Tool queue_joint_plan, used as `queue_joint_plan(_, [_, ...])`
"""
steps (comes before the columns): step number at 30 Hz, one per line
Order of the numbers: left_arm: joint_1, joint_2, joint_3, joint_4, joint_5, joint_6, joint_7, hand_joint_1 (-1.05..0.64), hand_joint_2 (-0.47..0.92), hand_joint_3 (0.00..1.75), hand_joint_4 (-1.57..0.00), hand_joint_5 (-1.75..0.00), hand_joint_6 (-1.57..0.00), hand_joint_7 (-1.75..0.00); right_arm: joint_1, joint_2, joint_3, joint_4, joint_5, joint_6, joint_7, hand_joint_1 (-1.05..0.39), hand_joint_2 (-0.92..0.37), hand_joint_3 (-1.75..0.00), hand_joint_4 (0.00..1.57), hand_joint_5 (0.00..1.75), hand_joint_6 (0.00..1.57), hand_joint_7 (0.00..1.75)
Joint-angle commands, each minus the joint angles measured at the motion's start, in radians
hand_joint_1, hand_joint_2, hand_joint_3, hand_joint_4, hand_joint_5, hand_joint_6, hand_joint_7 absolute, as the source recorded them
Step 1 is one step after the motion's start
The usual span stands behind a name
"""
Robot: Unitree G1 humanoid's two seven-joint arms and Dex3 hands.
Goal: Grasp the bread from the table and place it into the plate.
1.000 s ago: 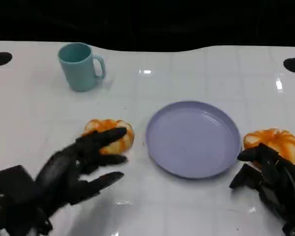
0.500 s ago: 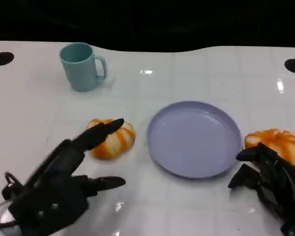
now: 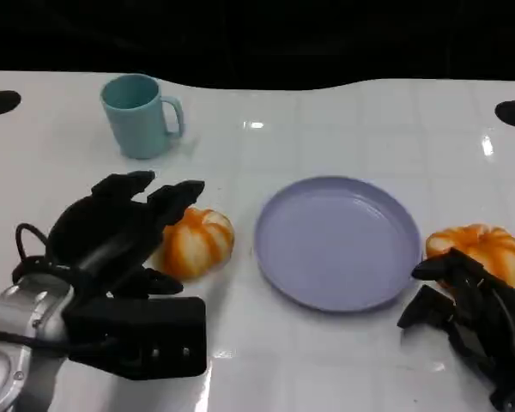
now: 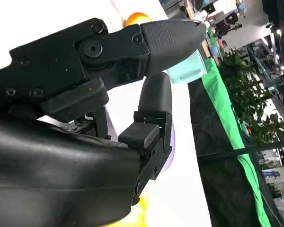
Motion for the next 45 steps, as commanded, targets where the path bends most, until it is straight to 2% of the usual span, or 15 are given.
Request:
queue_joint_plan(1, [-0.084,0.001,-0.045,0.122,0.015,0.013,0.021,-0.50,0.84,0.00,0.00,-0.16,-0.20,0.00,0.019,-0.008,-0.001,-0.011,0.001,0.040,-0.010,-0.54,-0.92,-0.21,0.68,1.53,0.63,1.21])
queue_joint_plan(5, [-0.093,0.007,-0.056,0.135,0.007,0.014,0.032,-0.50,0.84,0.00,0.00,-0.16,-0.20,0.00,0.022,-0.008,-0.001,-0.020,0.000,0.048,-0.012,-0.54,-0.92,-0.21,0.68,1.52,0.63,1.19])
queue_joint_plan(9, [-0.243,-0.052,-0.118,0.366,-0.018,0.040,-0.050,-0.51,0.85,0.00,0.00,-0.15,-0.18,0.00,0.029,0.003,-0.006,-0.042,0.009,0.057,-0.023,-0.55,-0.92,-0.18,0.69,1.55,0.64,1.20])
queue_joint_plan(13, [-0.316,-0.083,-0.149,0.505,-0.038,0.041,-0.037,-0.52,0.84,0.00,-0.01,-0.16,-0.18,0.00,0.034,0.005,-0.010,-0.058,0.027,0.088,-0.008,-0.54,-0.92,-0.17,0.67,1.56,0.63,1.20])
queue_joint_plan(19, [-0.365,-0.104,-0.177,0.615,-0.055,0.026,0.002,-0.53,0.83,0.00,-0.02,-0.17,-0.19,-0.01,0.043,-0.003,0.000,-0.074,0.021,0.091,0.001,-0.55,-0.92,-0.20,0.63,1.58,0.59,1.22])
queue_joint_plan(22, [-0.433,-0.152,-0.206,0.755,-0.057,0.045,0.002,-0.54,0.83,0.00,0.00,-0.16,-0.18,0.00,0.046,0.000,-0.006,-0.077,0.031,0.100,0.004,-0.54,-0.92,-0.19,0.62,1.59,0.59,1.23])
queue_joint_plan(27, [-0.479,-0.179,-0.226,0.864,-0.071,0.031,0.036,-0.54,0.84,0.00,0.00,-0.16,-0.18,0.00,0.046,0.001,-0.006,-0.076,0.023,0.093,-0.008,-0.54,-0.92,-0.18,0.62,1.61,0.59,1.23])
queue_joint_plan(35, [-0.538,-0.222,-0.228,1.046,-0.105,-0.031,0.115,-0.51,0.82,0.00,-0.04,-0.16,-0.21,-0.01,0.044,-0.001,-0.003,-0.072,0.021,0.088,-0.021,-0.55,-0.92,-0.16,0.67,1.56,0.64,1.22])
queue_joint_plan(36, [-0.542,-0.229,-0.218,1.076,-0.121,-0.052,0.133,-0.35,0.87,0.01,-0.17,-0.20,-0.33,-0.04,0.043,-0.001,-0.005,-0.074,0.029,0.099,-0.013,-0.54,-0.92,-0.17,0.66,1.56,0.63,1.21])
queue_joint_plan(38, [-0.551,-0.236,-0.210,1.118,-0.142,-0.079,0.157,-0.27,0.91,0.01,-0.26,-0.20,-0.40,-0.04,0.043,-0.002,-0.007,-0.078,0.038,0.112,-0.004,-0.53,-0.92,-0.17,0.65,1.56,0.62,1.20])
queue_joint_plan(39, [-0.554,-0.238,-0.208,1.137,-0.149,-0.090,0.180,-0.27,0.91,0.03,-0.37,-0.25,-0.48,-0.07,0.041,-0.004,-0.008,-0.072,0.038,0.113,0.000,-0.53,-0.92,-0.17,0.64,1.56,0.61,1.20])
queue_joint_plan(41, [-0.560,-0.240,-0.211,1.165,-0.155,-0.105,0.218,-0.31,0.92,0.13,-0.71,-0.44,-0.73,-0.16,0.038,-0.007,-0.009,-0.064,0.035,0.110,0.004,-0.54,-0.92,-0.17,0.64,1.56,0.62,1.20])
queue_joint_plan(43, [-0.562,-0.239,-0.224,1.185,-0.142,-0.116,0.268,-0.33,0.92,0.16,-0.81,-0.50,-0.82,-0.18,0.038,-0.010,-0.005,-0.057,0.020,0.088,-0.001,-0.54,-0.92,-0.16,0.65,1.55,0.62,1.19])
queue_joint_plan(44, [-0.561,-0.237,-0.232,1.193,-0.132,-0.120,0.297,-0.31,0.92,0.16,-0.79,-1.06,-0.86,-0.60,0.039,-0.012,-0.002,-0.053,0.010,0.072,-0.005,-0.54,-0.92,-0.19,0.66,1.55,0.63,1.19])
queue_joint_plan(45, [-0.558,-0.236,-0.238,1.200,-0.126,-0.122,0.337,-0.30,0.92,0.16,-0.75,-1.40,-0.81,-0.96,0.038,-0.014,-0.001,-0.047,0.005,0.061,-0.005,-0.54,-0.92,-0.20,0.66,1.54,0.63,1.19])
